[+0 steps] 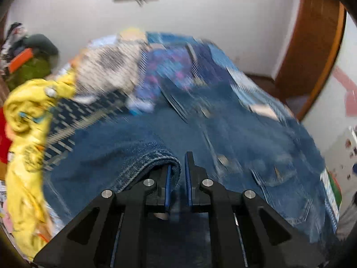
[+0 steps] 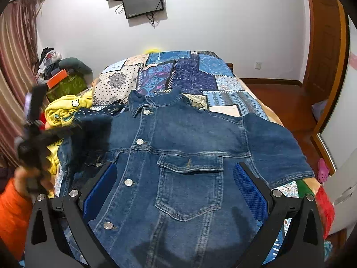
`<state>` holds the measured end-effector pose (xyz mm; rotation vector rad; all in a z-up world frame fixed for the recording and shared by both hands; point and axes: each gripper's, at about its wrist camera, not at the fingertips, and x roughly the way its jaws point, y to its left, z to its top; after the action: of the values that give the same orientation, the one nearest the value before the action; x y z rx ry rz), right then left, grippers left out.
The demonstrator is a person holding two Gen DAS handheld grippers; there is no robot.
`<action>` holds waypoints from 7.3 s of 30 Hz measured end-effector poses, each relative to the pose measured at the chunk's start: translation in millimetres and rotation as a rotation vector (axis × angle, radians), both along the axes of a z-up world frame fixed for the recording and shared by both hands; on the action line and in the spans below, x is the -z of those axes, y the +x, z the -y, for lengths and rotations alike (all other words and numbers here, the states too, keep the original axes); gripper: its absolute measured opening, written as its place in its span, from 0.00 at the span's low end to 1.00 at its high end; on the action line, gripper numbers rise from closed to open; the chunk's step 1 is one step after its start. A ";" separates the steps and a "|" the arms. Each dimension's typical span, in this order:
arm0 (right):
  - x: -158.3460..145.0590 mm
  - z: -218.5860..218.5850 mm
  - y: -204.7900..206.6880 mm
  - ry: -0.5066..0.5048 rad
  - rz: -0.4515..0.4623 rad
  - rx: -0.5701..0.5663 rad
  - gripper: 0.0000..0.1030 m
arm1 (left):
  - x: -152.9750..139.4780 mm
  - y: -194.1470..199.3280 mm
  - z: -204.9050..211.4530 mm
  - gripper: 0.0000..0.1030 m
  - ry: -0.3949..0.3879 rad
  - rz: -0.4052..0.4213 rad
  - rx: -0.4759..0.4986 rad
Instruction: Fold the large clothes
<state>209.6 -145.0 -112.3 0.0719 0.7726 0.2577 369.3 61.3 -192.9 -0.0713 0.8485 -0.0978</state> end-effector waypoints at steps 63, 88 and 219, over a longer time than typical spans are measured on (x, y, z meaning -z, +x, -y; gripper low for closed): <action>18.1 -7.7 -1.5 -0.064 -0.061 -0.043 1.00 | -56.2 -53.7 -133.2 0.11 -0.101 0.167 -0.323; 19.7 114.5 -1.0 0.028 -0.073 0.168 1.00 | -58.9 45.7 184.6 0.07 -0.087 0.081 0.245; 12.2 145.0 58.7 0.050 -0.073 0.098 0.60 | -31.5 0.3 192.8 0.68 0.056 -0.106 0.443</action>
<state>268.3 -290.1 -124.5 0.1670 0.8332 0.1819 369.6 -131.5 -161.4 0.1668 0.9612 -0.4896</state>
